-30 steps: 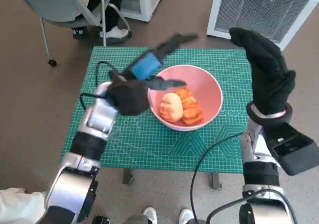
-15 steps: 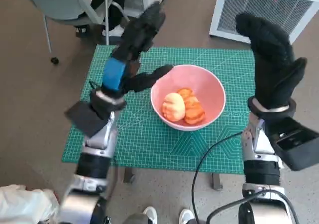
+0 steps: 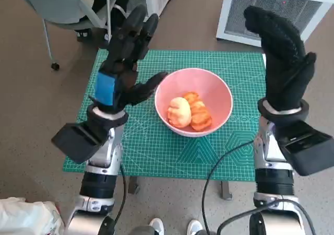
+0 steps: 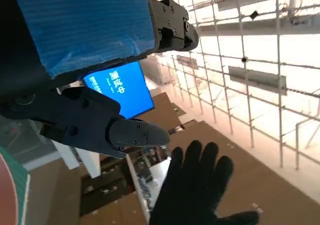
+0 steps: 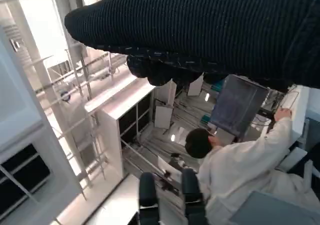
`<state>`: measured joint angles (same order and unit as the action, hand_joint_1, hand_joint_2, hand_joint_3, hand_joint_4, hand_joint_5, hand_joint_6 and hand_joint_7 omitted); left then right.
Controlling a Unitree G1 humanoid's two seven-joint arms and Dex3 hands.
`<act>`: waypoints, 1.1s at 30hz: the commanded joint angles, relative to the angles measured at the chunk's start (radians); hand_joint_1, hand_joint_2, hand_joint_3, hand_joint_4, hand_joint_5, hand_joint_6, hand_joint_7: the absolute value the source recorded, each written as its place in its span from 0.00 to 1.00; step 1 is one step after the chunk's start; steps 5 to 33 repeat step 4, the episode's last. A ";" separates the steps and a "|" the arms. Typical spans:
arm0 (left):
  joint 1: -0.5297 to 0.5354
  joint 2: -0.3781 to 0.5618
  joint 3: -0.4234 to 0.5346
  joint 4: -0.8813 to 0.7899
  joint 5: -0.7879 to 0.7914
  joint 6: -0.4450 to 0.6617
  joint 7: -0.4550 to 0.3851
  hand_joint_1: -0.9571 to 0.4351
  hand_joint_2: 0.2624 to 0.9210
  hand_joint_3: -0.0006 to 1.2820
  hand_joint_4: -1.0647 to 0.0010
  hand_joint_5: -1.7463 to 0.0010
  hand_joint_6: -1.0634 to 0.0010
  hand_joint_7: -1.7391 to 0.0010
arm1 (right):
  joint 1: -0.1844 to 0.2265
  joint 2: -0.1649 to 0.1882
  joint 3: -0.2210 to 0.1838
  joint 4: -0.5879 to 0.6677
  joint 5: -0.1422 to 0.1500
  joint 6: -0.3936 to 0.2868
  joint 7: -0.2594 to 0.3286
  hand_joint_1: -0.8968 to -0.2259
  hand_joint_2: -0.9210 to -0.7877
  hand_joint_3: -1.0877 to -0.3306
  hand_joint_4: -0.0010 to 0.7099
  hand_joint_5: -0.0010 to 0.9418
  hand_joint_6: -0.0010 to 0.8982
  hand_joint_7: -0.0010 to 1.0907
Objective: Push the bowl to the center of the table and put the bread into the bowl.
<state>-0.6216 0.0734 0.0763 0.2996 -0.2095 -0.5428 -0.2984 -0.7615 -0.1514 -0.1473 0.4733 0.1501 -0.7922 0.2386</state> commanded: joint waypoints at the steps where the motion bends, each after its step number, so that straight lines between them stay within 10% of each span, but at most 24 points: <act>1: 0.019 -0.005 0.010 -0.015 -0.021 -0.025 -0.008 0.52 1.00 0.17 0.75 1.00 0.80 0.85 | 0.005 -0.003 0.004 -0.004 -0.025 0.016 -0.023 0.42 0.00 0.42 0.42 0.00 0.00 0.66; 33: 0.023 -0.008 0.011 -0.014 -0.030 -0.033 -0.017 0.52 1.00 0.17 0.74 1.00 0.80 0.85 | 0.007 -0.005 0.006 -0.007 -0.037 0.017 -0.030 0.42 0.00 0.41 0.43 0.00 0.00 0.66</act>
